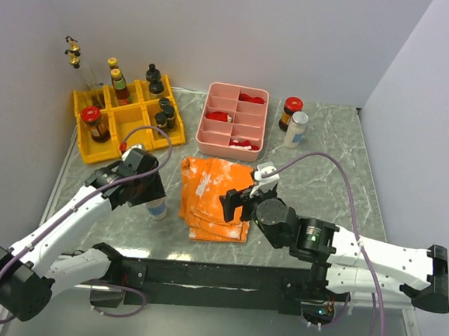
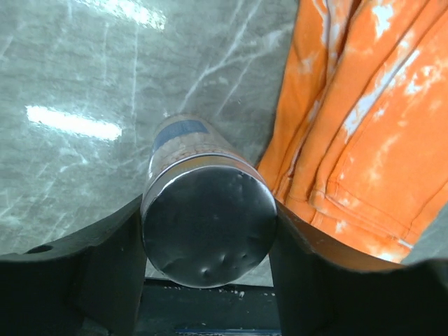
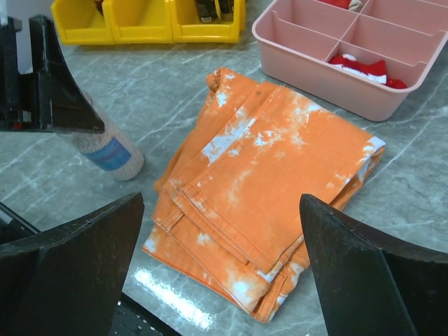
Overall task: Organize the condiment bottles
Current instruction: Pick up the bottle from the center of the board, then place the bottle in the storage box, then pick up the bottle from the center of the board.
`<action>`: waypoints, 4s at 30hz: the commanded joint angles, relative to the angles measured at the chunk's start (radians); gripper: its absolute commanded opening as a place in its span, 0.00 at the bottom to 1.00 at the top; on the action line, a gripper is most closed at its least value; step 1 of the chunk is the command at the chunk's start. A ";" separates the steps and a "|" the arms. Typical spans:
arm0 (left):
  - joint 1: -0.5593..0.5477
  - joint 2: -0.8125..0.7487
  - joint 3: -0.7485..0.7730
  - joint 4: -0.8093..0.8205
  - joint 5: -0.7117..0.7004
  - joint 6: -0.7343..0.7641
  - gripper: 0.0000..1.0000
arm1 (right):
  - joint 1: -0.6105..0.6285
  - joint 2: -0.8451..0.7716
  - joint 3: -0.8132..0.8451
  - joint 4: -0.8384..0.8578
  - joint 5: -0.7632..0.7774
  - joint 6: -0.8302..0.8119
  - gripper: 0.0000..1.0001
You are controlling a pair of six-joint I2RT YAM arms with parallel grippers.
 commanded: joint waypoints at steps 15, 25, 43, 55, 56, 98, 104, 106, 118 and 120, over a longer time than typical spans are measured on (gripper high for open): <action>-0.002 0.053 0.309 0.027 -0.230 0.154 0.01 | -0.006 -0.064 -0.015 -0.002 0.045 -0.009 1.00; 0.201 0.168 0.458 0.342 -0.198 0.330 0.01 | -0.006 -0.098 -0.018 -0.036 0.030 -0.007 1.00; 0.477 0.567 0.571 0.674 0.021 0.449 0.01 | -0.006 -0.132 -0.003 -0.051 0.025 -0.035 1.00; 0.531 0.719 0.597 0.742 0.087 0.470 0.01 | -0.006 -0.115 -0.009 -0.002 0.018 -0.062 1.00; 0.532 0.728 0.599 0.738 0.077 0.467 0.01 | -0.006 -0.115 -0.011 0.000 0.019 -0.062 1.00; 0.453 0.227 0.516 0.548 0.333 0.456 0.96 | -0.337 0.095 0.163 -0.004 0.065 -0.022 1.00; 0.357 0.055 0.312 0.645 0.288 0.449 0.96 | -0.621 0.230 0.200 0.096 -0.044 -0.047 1.00; 0.333 0.039 0.277 0.646 0.281 0.455 0.96 | -0.725 0.276 0.212 0.147 -0.079 -0.062 1.00; 0.229 -0.013 0.221 0.564 0.284 0.482 0.96 | -1.028 0.690 0.405 0.224 -0.298 -0.125 0.96; 0.227 -0.015 0.221 0.567 0.303 0.478 0.96 | -1.045 0.733 0.451 0.228 -0.317 -0.142 0.95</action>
